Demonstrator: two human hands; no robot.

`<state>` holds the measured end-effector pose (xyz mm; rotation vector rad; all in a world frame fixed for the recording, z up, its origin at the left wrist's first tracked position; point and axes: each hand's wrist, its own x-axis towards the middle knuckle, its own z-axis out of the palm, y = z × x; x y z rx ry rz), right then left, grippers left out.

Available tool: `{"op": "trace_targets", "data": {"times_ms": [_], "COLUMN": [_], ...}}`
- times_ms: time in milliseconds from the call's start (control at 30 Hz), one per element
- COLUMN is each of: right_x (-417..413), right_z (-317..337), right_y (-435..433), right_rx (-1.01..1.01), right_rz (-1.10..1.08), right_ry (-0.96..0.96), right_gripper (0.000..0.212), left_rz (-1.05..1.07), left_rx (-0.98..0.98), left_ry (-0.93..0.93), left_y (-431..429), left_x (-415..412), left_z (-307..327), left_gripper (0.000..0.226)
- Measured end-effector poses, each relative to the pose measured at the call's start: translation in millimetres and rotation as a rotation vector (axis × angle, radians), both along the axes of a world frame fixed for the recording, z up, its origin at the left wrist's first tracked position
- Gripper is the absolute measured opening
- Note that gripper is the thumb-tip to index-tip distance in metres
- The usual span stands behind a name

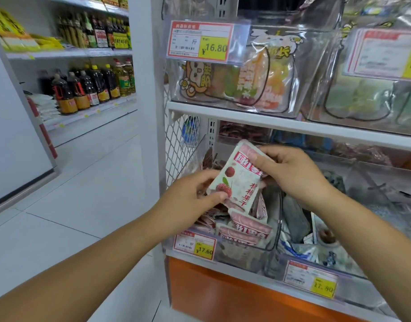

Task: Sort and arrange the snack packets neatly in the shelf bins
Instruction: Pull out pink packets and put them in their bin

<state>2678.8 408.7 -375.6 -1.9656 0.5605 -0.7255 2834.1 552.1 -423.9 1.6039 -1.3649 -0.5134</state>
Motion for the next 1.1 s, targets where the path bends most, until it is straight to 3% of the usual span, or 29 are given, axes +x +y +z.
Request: {"op": "trace_targets", "data": {"times_ms": [100, 167, 233, 367, 433, 533, 600, 633, 700, 767, 1000, 1067, 1100], "right_x": [-7, -13, -19, -39, -44, -37, -28, -25, -25, -31, -6, -8, -10], "right_z": [6, 8, 13, 26, 21, -7, -20, -20, -8, 3, -29, -24, -15], "right_y": [4, 8, 11, 15, 25, 42, 46, 44, 36, 29, 43, 36, 29], "right_rx": [-0.065, -0.226, -0.325, -0.227, -0.341, -0.714, -0.882, -0.876, -0.678, -0.541, -0.961, -0.907, -0.788], "right_rz": [0.079, 0.069, -0.063, -0.177, -0.129, 0.009, 0.077, 0.106, 0.153, 0.157, 0.191, 0.24, 0.266], "right_ry": [0.153, 0.3, 0.27, 0.135, 0.315, 0.655, 0.744, 0.769, 0.779, 0.787, 0.878, 0.879, 0.884], "right_gripper": [0.018, 0.017, 0.017, 0.014, 0.016, 0.031, 0.034, 0.034, 0.024, 0.035, 0.009, 0.012, 0.012], "left_rz": [0.014, -0.011, -0.056, -0.098, -0.089, -0.1, -0.121, -0.135, -0.16, -0.165, -0.191, -0.224, -0.249], "left_rx": [-0.026, -0.005, 0.048, 0.153, 0.183, 0.215, 0.224, 0.228, 0.241, 0.245, 0.264, 0.272, 0.278], "left_ry": [0.05, 0.046, 0.009, -0.042, -0.028, -0.011, -0.031, -0.044, -0.069, -0.091, -0.201, -0.332, -0.406], "left_y": [-3, -4, -7, -11, -11, -10, -9, -7, -4, -1, -5, -9, -12], "left_x": [-5, -8, -9, 0, 5, 9, 8, 7, 4, 3, -2, -5, -6], "left_z": [-3, -5, -6, -9, -13, -12, -9, -8, -4, -3, 0, 1, -1], "left_gripper": [0.02, 0.02, 0.03, 0.054, 0.057, 0.05, 0.043, 0.04, 0.04, 0.049, 0.057, 0.057, 0.055]}}
